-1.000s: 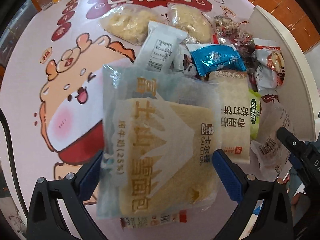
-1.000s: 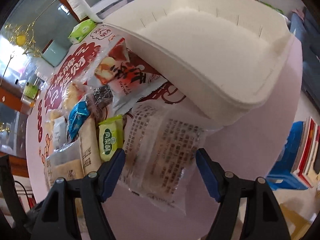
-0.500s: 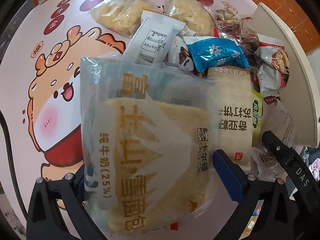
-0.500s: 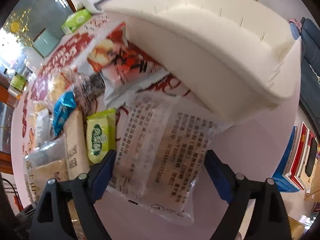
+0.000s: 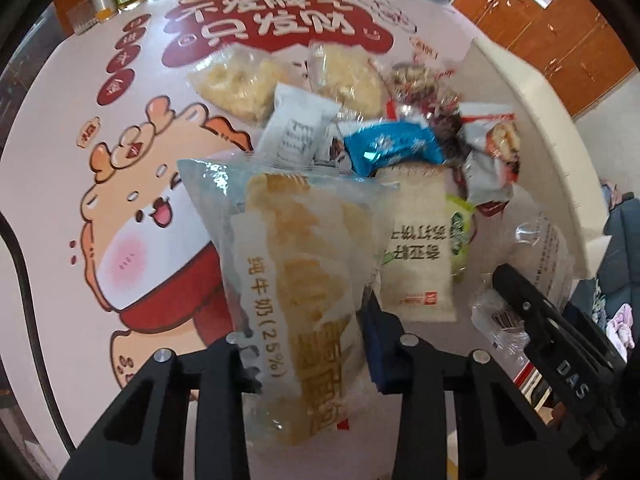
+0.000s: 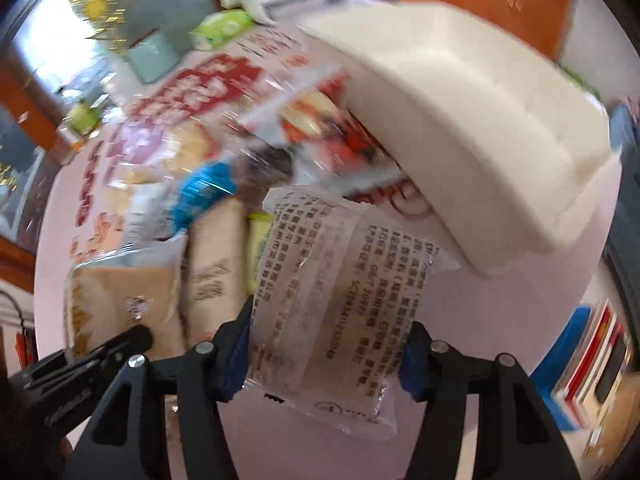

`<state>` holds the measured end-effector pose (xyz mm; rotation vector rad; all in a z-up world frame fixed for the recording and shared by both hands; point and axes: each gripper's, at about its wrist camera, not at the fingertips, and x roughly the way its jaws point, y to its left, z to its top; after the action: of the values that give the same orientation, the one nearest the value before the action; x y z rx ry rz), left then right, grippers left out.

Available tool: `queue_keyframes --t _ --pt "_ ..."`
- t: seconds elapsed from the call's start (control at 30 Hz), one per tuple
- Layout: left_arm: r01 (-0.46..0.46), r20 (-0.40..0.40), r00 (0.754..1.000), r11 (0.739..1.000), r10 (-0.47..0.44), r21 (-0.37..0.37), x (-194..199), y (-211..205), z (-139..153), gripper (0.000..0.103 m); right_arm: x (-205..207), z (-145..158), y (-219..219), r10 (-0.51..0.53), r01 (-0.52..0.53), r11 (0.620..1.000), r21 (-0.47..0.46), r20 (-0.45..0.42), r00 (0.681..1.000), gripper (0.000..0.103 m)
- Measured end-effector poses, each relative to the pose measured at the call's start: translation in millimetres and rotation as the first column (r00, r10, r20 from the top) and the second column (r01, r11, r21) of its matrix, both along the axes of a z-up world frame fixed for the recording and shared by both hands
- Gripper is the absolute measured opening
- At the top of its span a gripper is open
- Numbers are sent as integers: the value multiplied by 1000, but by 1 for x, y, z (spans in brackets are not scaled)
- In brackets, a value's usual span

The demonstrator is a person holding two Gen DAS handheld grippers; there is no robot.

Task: Organize snacks
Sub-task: 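Carry both packs over the white tray and release them inside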

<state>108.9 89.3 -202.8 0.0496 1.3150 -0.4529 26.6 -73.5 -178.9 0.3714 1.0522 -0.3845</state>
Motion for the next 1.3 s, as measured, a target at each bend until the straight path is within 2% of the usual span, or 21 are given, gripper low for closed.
queue_keyframes --t 0.1,0.2,0.23,0.33,0.43,0.53,0.67,0.83,0.93,0.97,1.03,1.1,1.13,1.3 --pt "-7 45 999 999 9 -37 -2 11 27 33 -3 29 9 67 -65 997 -35 66 996 60" --pt "5 132 991 998 4 -65 -13 12 69 33 -4 61 12 129 -117 989 -94 137 982 60" --pt "11 160 987 997 1 -74 -16 16 90 33 -7 72 8 142 -125 986 -112 163 976 60" --pt "25 232 973 994 0 -106 -26 6 127 33 -17 100 -10 152 -118 980 -159 225 962 60" --pt "38 304 953 988 10 -153 -33 -24 165 33 -27 128 -41 156 -102 975 -199 277 948 61" --pt "52 348 937 982 15 -183 -37 -63 189 33 -33 146 -77 162 -101 970 -221 280 946 62" --pt "74 388 922 978 8 -197 -46 -127 204 33 -36 157 -137 185 -127 966 -223 261 948 63" --pt "52 382 924 977 31 -205 -50 -196 198 33 -28 150 -194 208 -151 954 -261 205 956 65" --pt "32 363 931 978 45 -205 -47 -222 189 35 -22 141 -220 235 -189 945 -267 154 960 67" --pt "30 354 934 979 44 -200 -47 -232 186 39 -21 138 -227 245 -200 943 -267 144 959 69" --pt "29 333 942 983 34 -184 -47 -243 181 54 -20 131 -238 270 -229 938 -259 134 954 72" --pt "6 317 947 985 49 -172 -46 -249 178 96 -22 128 -244 291 -247 937 -248 158 944 74" --pt "-17 323 944 984 74 -176 -46 -247 178 99 -23 128 -246 300 -255 936 -243 170 939 74" --pt "-81 379 914 981 144 -176 -51 -238 184 100 -21 130 -250 333 -292 932 -216 185 925 75"
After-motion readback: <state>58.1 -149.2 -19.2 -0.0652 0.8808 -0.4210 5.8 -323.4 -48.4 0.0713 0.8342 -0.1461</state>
